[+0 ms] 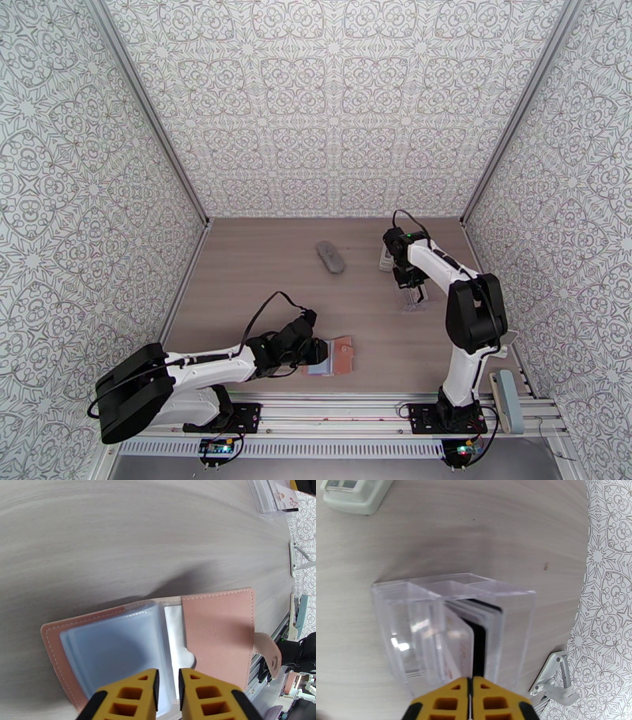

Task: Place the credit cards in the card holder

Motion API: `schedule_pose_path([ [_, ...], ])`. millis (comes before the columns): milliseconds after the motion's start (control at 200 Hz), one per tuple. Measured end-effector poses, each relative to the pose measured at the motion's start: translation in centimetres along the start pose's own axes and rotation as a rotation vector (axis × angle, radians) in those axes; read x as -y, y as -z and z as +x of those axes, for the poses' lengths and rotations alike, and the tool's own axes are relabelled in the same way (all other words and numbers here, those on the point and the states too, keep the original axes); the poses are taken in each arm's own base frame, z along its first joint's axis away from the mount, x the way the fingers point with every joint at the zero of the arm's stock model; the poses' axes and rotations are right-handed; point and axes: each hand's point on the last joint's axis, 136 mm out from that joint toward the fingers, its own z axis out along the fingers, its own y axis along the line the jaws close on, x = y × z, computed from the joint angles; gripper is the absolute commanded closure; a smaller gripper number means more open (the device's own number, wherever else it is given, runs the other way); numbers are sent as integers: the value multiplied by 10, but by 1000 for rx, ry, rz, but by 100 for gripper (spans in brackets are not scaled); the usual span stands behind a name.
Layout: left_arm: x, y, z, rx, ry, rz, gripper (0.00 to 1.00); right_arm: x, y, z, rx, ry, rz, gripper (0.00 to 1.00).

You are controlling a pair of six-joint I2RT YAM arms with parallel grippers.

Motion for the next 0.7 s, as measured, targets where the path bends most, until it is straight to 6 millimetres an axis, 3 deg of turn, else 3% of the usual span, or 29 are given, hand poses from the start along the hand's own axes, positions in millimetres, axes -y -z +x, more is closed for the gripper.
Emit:
schedule_pose_path([
  [215, 0, 0, 0, 0, 0, -1, 76, -2, 0, 0, 1, -1, -12, 100],
  [460, 0, 0, 0, 1, 0, 1, 76, -8, 5, 0, 7, -8, -63, 100],
  [700, 1, 1, -1, 4, -1, 4, 76, -8, 26, -2, 55, -35, -128, 100],
])
